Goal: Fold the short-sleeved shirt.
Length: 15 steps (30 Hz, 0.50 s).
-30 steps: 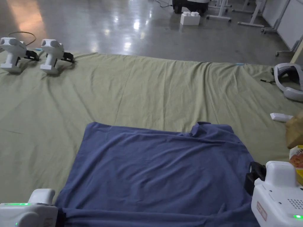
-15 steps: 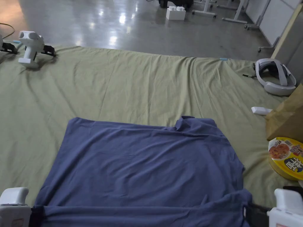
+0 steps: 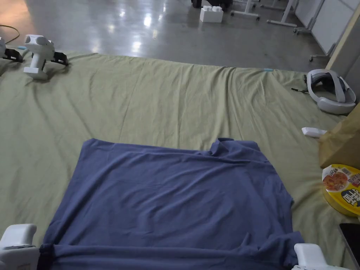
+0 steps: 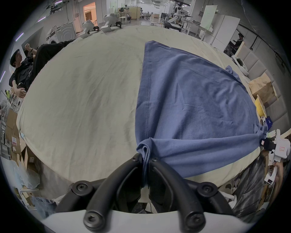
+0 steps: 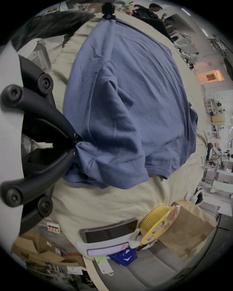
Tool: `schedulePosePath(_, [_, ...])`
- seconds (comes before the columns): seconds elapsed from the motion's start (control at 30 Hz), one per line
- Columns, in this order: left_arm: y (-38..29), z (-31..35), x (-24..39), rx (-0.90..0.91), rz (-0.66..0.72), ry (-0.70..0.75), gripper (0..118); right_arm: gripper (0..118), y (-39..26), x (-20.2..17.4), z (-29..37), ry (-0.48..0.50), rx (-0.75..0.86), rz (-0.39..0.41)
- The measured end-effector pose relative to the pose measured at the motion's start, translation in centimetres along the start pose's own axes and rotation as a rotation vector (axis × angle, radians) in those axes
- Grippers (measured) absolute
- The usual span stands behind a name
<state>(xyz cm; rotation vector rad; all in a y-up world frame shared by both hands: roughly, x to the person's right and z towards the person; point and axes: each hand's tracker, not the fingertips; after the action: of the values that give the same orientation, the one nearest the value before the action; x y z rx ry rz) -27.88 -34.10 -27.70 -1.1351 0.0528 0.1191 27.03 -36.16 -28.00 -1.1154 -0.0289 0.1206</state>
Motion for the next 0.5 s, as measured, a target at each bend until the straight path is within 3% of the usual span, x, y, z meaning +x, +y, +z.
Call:
schedulePosePath(0.13, [-0.2,0.5,0.0,0.019,0.0,-0.005,9,5,-0.3,0.0,1.2,-0.016,-0.012,0.016])
schedulePosePath(0.5, [1.6,3.0,-0.3,0.182,0.023,-0.05,9,5,2.9,0.4,4.4,0.005,0.112,-0.046])
